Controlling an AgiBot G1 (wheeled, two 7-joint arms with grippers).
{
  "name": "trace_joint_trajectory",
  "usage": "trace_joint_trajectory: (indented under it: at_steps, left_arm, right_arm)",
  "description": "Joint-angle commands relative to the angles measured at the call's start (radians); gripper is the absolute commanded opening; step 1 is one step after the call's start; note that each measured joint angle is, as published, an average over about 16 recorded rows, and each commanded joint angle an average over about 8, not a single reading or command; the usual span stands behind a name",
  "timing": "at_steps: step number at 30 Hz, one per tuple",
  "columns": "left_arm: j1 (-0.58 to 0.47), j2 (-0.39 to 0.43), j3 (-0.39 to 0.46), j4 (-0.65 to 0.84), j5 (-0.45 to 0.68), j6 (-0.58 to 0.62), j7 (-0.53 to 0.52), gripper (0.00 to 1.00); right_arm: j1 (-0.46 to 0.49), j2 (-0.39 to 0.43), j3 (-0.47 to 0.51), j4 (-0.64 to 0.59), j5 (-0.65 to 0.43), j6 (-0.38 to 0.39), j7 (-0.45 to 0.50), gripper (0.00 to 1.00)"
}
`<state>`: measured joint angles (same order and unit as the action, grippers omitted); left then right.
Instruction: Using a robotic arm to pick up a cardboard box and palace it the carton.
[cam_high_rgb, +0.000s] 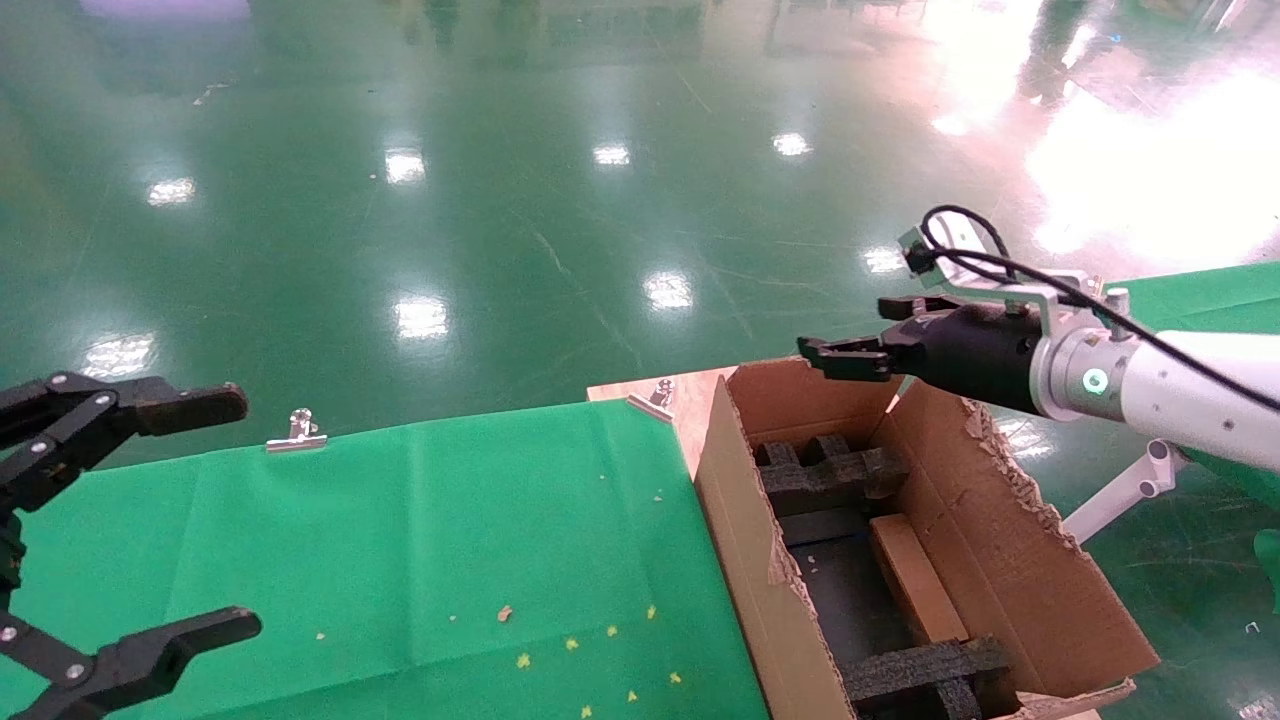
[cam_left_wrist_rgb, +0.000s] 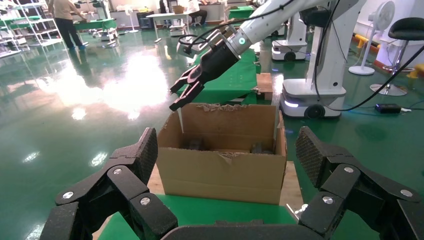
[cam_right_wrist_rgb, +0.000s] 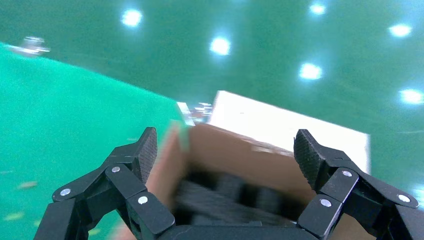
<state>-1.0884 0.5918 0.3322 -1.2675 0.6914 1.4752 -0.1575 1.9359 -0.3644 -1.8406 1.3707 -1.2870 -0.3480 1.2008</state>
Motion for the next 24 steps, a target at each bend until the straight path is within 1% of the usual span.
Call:
trace_joint_trajectory:
  at_steps: [1, 3, 6, 11, 14, 18, 24]
  left_arm:
    - [0.000, 0.000, 0.000, 0.000, 0.000, 0.000, 0.000, 1.00]
    - [0.000, 0.000, 0.000, 0.000, 0.000, 0.000, 0.000, 1.00]
    - [0.000, 0.000, 0.000, 0.000, 0.000, 0.000, 0.000, 1.00]
    - [0.000, 0.000, 0.000, 0.000, 0.000, 0.000, 0.000, 1.00]
    - [0.000, 0.000, 0.000, 0.000, 0.000, 0.000, 0.000, 1.00]
    - [0.000, 0.000, 0.000, 0.000, 0.000, 0.000, 0.000, 1.00]
    - [0.000, 0.000, 0.000, 0.001, -0.001, 0.000, 0.000, 1.00]
  right_arm:
    - [0.012, -0.002, 0.031, 0.004, 0.064, -0.046, -0.045, 1.00]
    - [0.023, -0.002, 0.050, 0.007, 0.103, -0.089, -0.066, 1.00]
    - [0.030, 0.000, 0.064, 0.010, 0.131, -0.120, -0.079, 1.00]
    - [0.022, -0.002, 0.060, 0.005, 0.116, -0.108, -0.070, 1.00]
    - [0.007, -0.006, 0.078, 0.003, 0.116, -0.116, -0.081, 1.00]
    - [-0.033, -0.017, 0.148, 0.000, 0.138, -0.166, -0.125, 1.00]
    - [-0.119, -0.041, 0.295, -0.009, 0.181, -0.268, -0.217, 1.00]
